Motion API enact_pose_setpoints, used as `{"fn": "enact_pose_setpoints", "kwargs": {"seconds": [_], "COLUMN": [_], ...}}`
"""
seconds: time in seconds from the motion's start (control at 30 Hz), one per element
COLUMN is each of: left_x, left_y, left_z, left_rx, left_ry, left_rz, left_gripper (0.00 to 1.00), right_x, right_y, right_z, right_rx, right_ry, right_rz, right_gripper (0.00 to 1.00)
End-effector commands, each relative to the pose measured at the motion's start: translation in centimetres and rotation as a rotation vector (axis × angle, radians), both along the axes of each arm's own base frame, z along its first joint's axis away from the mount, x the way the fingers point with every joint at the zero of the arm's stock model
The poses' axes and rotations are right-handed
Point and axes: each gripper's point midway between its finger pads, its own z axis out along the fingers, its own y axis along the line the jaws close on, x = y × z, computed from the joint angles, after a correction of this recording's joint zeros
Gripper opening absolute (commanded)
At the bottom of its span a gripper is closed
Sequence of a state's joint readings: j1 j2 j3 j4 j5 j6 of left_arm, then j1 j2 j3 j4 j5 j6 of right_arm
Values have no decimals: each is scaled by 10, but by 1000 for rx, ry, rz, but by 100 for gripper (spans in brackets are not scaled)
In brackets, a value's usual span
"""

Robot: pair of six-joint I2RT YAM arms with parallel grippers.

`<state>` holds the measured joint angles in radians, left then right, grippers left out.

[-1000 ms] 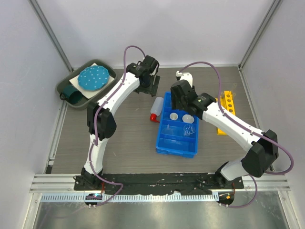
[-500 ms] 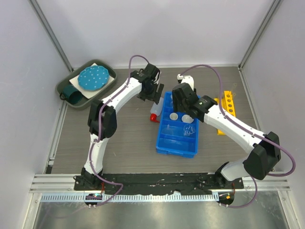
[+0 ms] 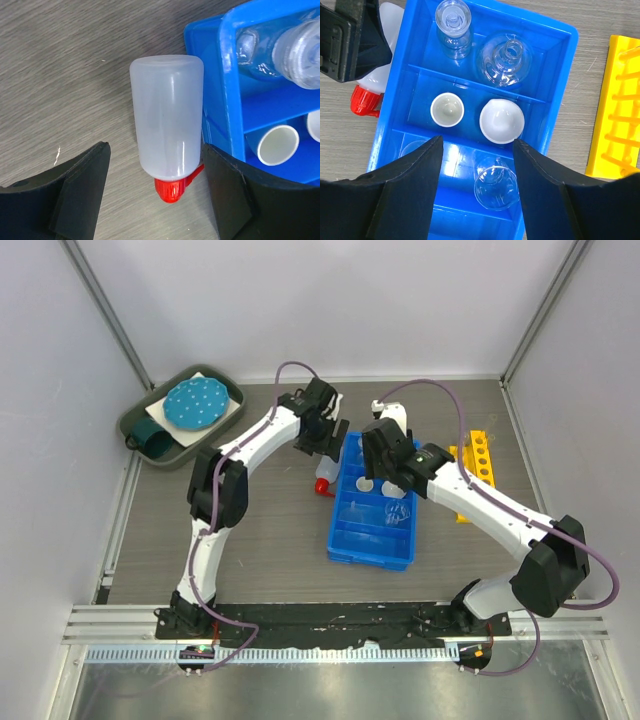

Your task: Organize the chemistry lab equipment

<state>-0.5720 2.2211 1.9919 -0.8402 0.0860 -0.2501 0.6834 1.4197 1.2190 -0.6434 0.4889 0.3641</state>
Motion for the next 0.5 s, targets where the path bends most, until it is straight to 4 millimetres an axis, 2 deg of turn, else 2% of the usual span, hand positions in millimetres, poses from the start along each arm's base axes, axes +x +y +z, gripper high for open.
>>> {"fn": "enact_pose_setpoints", "kwargs": {"seconds": [0.0,0.47], "left_x": [2,-4], "left_y": [-9,5], "left_z": [-16,-51], "left_rx": [-8,106], "left_ry": [1,42], "left_rz": [-29,-14], "left_gripper": [79,77], "right_x": [4,0], "right_y": [-2,-1], "right_z": [18,12], "right_rx": [16,34], "right_ry": [-66,-56], "right_rz": [-8,-2], "right_gripper": [63,64]}}
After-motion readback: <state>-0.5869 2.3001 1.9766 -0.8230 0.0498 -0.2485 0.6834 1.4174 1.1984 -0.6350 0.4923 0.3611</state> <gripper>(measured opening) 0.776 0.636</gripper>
